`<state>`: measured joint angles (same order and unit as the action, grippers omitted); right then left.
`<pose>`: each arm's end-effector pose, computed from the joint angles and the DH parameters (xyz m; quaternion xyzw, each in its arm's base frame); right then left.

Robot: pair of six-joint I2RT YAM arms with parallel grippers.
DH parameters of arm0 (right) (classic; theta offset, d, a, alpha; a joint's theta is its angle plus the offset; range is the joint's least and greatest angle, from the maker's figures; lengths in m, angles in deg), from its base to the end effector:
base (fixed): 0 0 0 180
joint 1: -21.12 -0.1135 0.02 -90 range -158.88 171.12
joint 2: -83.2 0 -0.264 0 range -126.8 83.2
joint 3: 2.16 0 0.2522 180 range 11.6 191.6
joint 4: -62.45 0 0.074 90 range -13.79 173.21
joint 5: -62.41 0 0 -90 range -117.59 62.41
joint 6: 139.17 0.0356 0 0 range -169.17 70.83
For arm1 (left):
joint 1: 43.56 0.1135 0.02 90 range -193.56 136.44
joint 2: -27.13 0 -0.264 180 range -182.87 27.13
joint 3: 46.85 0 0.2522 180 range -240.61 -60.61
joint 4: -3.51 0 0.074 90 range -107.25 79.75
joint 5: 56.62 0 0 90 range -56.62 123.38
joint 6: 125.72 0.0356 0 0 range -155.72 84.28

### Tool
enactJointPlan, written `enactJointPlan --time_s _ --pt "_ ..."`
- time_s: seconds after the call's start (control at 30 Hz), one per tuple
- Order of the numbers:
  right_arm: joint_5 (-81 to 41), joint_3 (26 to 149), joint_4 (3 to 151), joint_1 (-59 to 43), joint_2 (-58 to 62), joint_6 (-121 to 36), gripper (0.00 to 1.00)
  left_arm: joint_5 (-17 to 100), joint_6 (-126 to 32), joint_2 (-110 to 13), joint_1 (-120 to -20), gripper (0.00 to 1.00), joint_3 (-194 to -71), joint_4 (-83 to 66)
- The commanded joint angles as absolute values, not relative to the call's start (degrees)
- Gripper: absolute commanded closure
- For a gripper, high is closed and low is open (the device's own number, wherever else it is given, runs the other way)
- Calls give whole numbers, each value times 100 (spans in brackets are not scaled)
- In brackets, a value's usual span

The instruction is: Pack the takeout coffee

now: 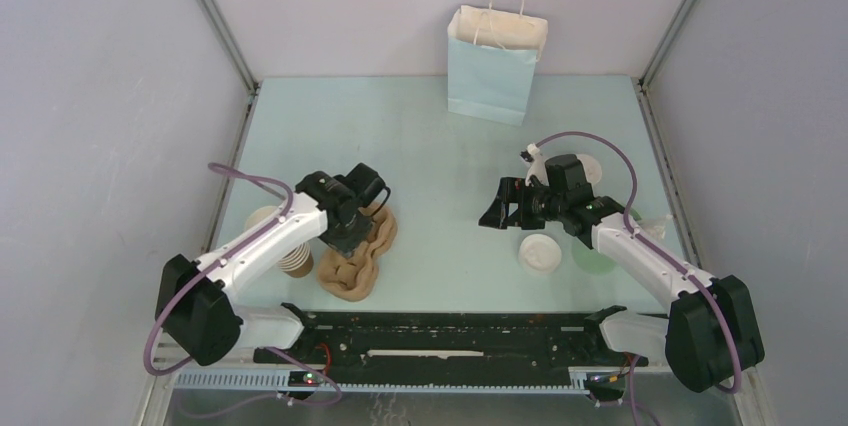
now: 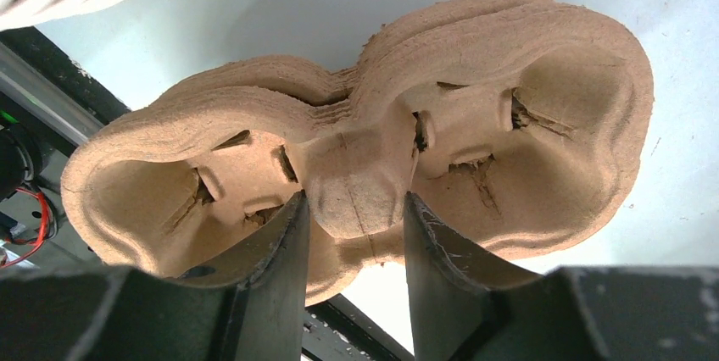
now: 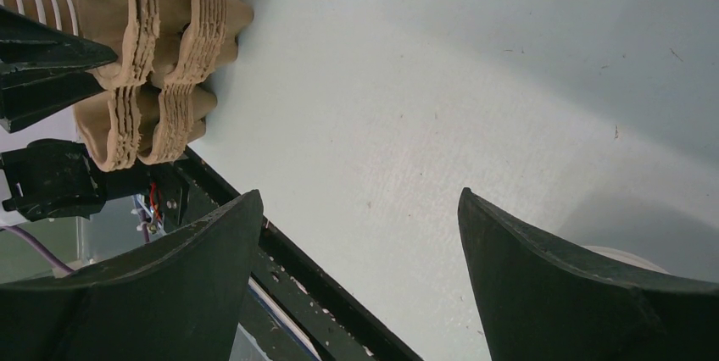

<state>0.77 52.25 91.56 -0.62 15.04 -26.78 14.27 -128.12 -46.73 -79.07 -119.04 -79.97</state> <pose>0.2204 0.1061 0.2270 -0.0929 0.8892 0.3537 0.2749 0.1759 -0.1112 0.2525 -0.4755 0.8630 0.0353 0.1673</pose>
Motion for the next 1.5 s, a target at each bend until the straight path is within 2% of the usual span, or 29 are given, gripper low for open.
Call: enactJointPlan --time_s 0.0,0.23,0.33,0.53,0.7,0.8,1.2,1.33,1.47 --pt "42 5193 8995 -89 1603 -2798 6 1226 -12662 -4504 -7921 73 -12278 -8124" --pt "314 5258 8392 -480 1260 -2374 5 1532 -12435 -4553 -7870 71 -12001 -7679" --pt "443 5437 7488 -1141 790 -1630 6 1595 -12355 -4498 -7837 72 -11962 -7590" --pt "-117 5950 5820 -2544 -447 -188 13 1640 -12278 -4302 -7700 73 -11748 -7414" --pt "-443 5950 4628 -3028 -1153 541 27 1899 -12229 -4166 -7572 74 -11359 -7143" --pt "-707 5950 4245 -3192 -1484 863 39 2013 -12224 -4064 -7496 74 -11150 -6961" --pt "-1498 5950 3801 -3598 -1911 986 44 2392 -12066 -3770 -7248 75 -10827 -6655" --pt "-1827 5950 3812 -3749 -1954 981 50 2425 -12105 -3730 -7234 75 -10805 -6646" --pt "-1818 5950 3748 -3878 -1953 797 49 2390 -12085 -3668 -7204 76 -10806 -6717"
